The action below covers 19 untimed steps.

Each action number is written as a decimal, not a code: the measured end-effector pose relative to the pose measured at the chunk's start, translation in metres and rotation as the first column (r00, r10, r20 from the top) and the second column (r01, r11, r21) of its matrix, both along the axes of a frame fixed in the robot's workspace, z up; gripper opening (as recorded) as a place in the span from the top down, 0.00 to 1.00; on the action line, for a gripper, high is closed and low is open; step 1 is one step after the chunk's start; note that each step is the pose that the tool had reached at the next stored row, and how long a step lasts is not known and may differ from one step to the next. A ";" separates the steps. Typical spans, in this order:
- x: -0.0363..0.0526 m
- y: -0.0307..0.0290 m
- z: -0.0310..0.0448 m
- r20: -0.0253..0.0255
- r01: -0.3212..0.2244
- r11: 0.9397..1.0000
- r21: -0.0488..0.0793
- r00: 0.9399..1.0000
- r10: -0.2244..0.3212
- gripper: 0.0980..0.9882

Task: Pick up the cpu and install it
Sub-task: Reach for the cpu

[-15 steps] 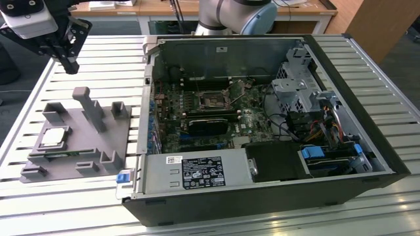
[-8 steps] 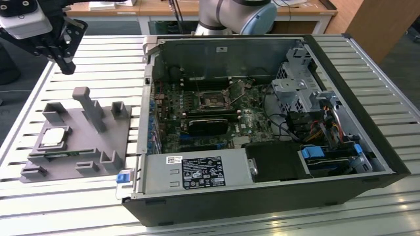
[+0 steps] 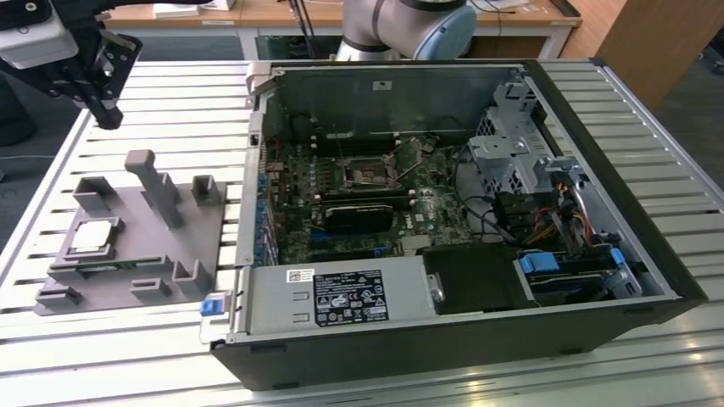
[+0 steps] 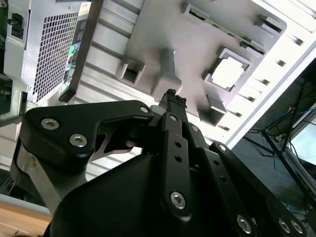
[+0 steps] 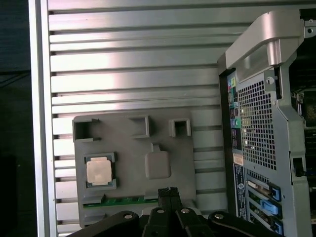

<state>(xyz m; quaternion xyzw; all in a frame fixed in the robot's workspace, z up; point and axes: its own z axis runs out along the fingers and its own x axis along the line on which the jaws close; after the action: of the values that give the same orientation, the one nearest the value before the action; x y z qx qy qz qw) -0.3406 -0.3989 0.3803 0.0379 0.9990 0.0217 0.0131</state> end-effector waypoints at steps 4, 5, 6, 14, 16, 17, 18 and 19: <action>-0.0037 0.0000 -0.0003 0.000 0.000 1.000 0.000 1.000 0.000 0.99; -0.0047 0.0000 -0.0004 0.000 0.000 1.000 0.000 1.000 0.000 0.99; -0.0057 0.0000 -0.0005 0.000 0.000 1.000 0.000 1.000 0.000 0.99; -0.0206 -0.0001 -0.0015 0.000 0.000 1.000 0.000 1.000 0.000 0.99; -0.0236 -0.0005 -0.0018 0.000 0.000 1.000 0.000 1.000 0.000 0.99; -0.0248 -0.0006 -0.0020 0.000 0.000 1.000 0.000 1.000 0.000 0.99; -0.0261 -0.0007 -0.0022 0.000 0.000 1.000 0.000 1.000 0.000 0.99; -0.0275 -0.0008 -0.0023 0.000 0.000 1.000 0.000 1.000 0.000 0.99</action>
<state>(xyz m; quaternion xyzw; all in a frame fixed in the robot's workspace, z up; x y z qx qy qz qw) -0.3681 -0.3997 0.3779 0.0379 0.9990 0.0217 0.0131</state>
